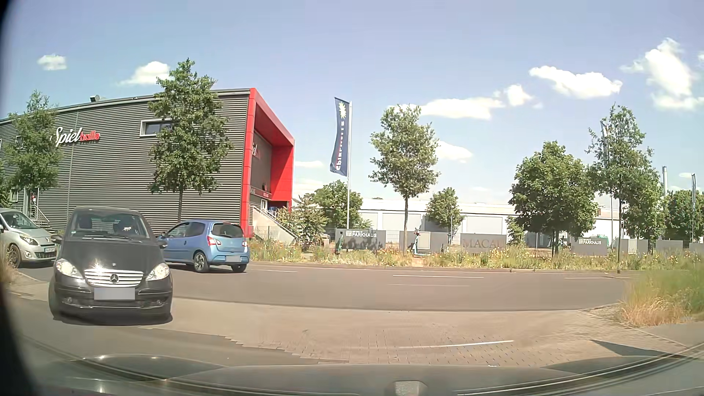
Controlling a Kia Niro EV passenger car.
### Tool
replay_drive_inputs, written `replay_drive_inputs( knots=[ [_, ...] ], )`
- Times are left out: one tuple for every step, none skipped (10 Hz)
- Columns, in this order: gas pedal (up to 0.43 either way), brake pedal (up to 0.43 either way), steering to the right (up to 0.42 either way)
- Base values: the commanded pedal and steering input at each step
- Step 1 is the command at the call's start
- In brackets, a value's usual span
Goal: Follow the waypoints while adhering to traffic rules and regulations
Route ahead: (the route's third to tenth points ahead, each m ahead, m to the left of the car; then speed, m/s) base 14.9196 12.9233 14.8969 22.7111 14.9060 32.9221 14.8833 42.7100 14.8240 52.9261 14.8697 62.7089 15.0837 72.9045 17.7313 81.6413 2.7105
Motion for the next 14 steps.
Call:
replay_drive_inputs(
  knots=[
    [0.000, 0.262, 0.018],
    [0.000, 0.256, 0.019],
    [0.000, 0.250, 0.019],
    [0.000, 0.250, 0.019],
    [0.000, 0.244, 0.019],
    [0.000, 0.238, 0.019],
    [0.000, 0.226, 0.019],
    [0.000, 0.207, 0.019],
    [0.000, 0.189, 0.019],
    [0.000, 0.189, 0.018],
    [0.000, 0.177, 0.017],
    [0.000, 0.171, 0.017],
    [0.000, 0.171, 0.015],
    [0.000, 0.165, 0.012]
  ],
)
